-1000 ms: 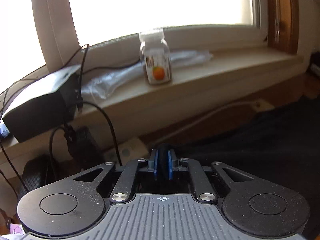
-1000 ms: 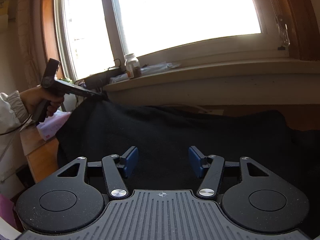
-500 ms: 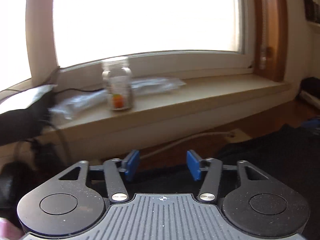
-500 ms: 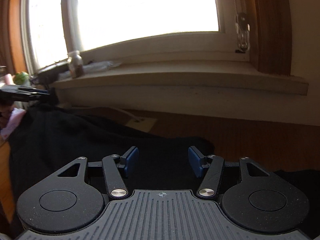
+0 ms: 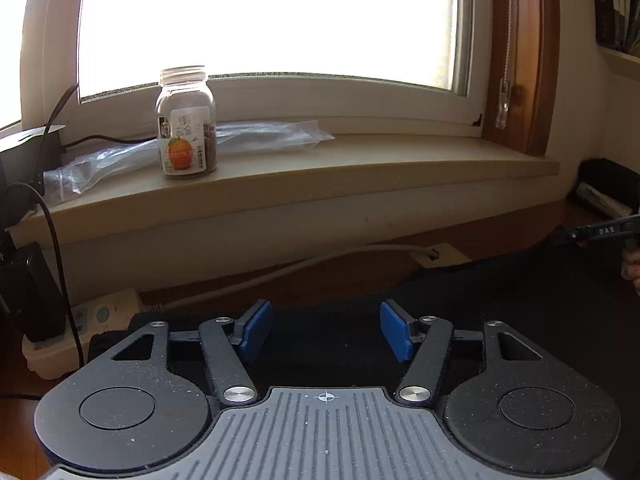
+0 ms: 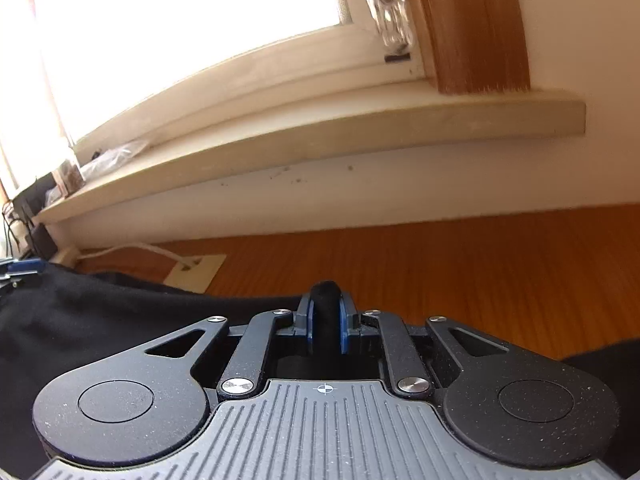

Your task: Fold clothes

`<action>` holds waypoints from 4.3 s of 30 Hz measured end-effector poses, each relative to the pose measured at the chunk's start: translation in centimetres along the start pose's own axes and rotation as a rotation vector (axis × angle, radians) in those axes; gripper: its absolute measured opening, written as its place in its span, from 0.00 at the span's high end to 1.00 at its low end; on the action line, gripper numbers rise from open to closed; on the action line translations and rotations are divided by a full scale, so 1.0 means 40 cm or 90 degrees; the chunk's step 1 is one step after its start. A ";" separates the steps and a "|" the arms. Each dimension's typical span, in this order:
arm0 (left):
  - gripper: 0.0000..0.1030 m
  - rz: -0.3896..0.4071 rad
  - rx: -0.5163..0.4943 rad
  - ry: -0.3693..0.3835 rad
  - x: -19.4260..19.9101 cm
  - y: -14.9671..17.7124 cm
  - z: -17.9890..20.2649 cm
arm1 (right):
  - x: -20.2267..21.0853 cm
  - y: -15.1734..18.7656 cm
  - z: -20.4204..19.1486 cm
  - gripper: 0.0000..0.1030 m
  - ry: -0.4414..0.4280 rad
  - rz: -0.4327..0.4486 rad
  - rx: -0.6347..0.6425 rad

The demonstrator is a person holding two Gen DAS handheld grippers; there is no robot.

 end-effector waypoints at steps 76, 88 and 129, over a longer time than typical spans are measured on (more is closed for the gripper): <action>0.19 -0.052 -0.031 0.251 -0.350 -0.121 0.586 | 0.188 0.091 0.334 0.52 0.199 0.025 0.001; 0.14 -0.062 -0.047 0.246 -0.356 -0.122 0.595 | 0.742 0.386 0.723 0.63 0.438 0.197 -0.275; 0.10 -0.068 -0.047 0.252 -0.358 -0.125 0.598 | 0.418 0.313 0.234 0.78 0.134 0.126 0.034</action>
Point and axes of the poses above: each gripper's, at about its wrist camera, not at the fingertips, and x roughly against the way its jaws point, z to its right, y to its underside, the point moved 3 cm from there along -x, roughly the way its jaws point, and after that the axes turned 7 degrees about -z, right-handed, at the moved point
